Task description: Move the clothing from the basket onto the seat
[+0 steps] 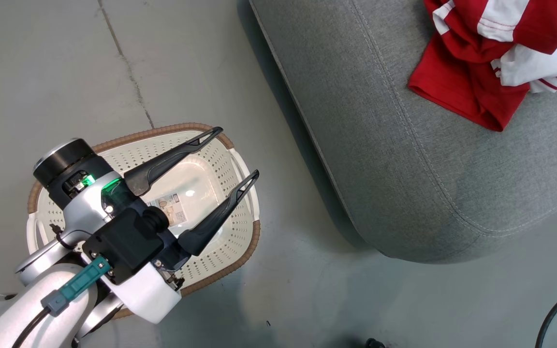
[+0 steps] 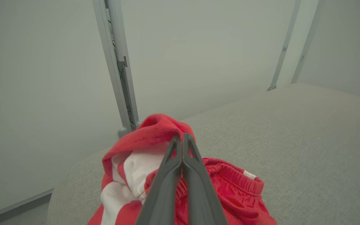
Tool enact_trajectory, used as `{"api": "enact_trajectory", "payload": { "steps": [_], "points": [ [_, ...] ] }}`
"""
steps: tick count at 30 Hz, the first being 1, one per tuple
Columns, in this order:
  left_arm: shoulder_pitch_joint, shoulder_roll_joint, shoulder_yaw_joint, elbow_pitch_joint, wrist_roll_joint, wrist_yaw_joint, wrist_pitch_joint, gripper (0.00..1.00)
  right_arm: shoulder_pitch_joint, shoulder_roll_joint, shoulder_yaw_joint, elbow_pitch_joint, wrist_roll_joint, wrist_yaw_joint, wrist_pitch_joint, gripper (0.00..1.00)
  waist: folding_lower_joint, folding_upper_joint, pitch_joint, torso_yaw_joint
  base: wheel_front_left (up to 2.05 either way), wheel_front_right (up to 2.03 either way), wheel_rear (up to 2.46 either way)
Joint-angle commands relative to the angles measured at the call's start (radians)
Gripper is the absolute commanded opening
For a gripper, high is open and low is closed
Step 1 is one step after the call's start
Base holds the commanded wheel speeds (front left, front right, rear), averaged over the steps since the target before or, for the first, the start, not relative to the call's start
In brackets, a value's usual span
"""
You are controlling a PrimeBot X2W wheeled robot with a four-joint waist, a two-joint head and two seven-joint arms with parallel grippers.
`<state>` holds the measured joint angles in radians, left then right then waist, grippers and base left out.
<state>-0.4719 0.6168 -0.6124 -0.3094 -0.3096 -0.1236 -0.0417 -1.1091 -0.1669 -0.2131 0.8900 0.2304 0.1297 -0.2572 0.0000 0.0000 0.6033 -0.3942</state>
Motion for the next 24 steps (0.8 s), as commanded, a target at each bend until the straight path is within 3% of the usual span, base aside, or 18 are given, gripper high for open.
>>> {"api": "enact_trajectory", "payload": {
  "steps": [1,5,6,7,15,24],
  "points": [
    [-0.01,0.003,0.003,0.005,-0.004,-0.004,-0.006,1.0,0.017,-0.003,-0.011,0.005,0.004,0.002,-0.01,0.0,0.0,0.0,0.002,0.003,0.0,0.0,0.0],
    [-0.001,-0.006,-0.007,0.024,-0.01,-0.004,-0.019,1.0,0.073,-0.002,-0.052,-0.023,-0.019,0.002,-0.01,0.02,0.0,0.0,-0.017,0.008,0.0,0.0,0.0],
    [0.003,-0.008,-0.009,0.03,-0.012,-0.004,-0.023,1.0,0.089,0.007,-0.06,-0.024,-0.027,0.002,-0.009,0.47,0.0,0.0,-0.027,0.009,0.0,0.0,0.0],
    [0.008,-0.011,-0.01,0.037,-0.013,-0.001,-0.029,1.0,0.102,0.013,-0.068,-0.034,-0.04,0.002,-0.008,1.0,0.0,0.0,-0.038,0.01,0.0,0.0,0.0],
    [0.067,-0.066,-0.024,0.105,-0.041,0.042,-0.089,1.0,0.244,0.025,-0.105,-0.124,-0.093,0.001,-0.008,1.0,0.0,0.0,-0.177,0.051,0.0,0.0,0.0],
    [0.164,-0.13,-0.025,0.168,-0.096,0.097,-0.151,1.0,0.489,0.066,-0.033,-0.334,-0.117,0.001,-0.007,1.0,0.0,0.0,-0.316,0.135,0.0,0.0,0.0]
  ]
}}
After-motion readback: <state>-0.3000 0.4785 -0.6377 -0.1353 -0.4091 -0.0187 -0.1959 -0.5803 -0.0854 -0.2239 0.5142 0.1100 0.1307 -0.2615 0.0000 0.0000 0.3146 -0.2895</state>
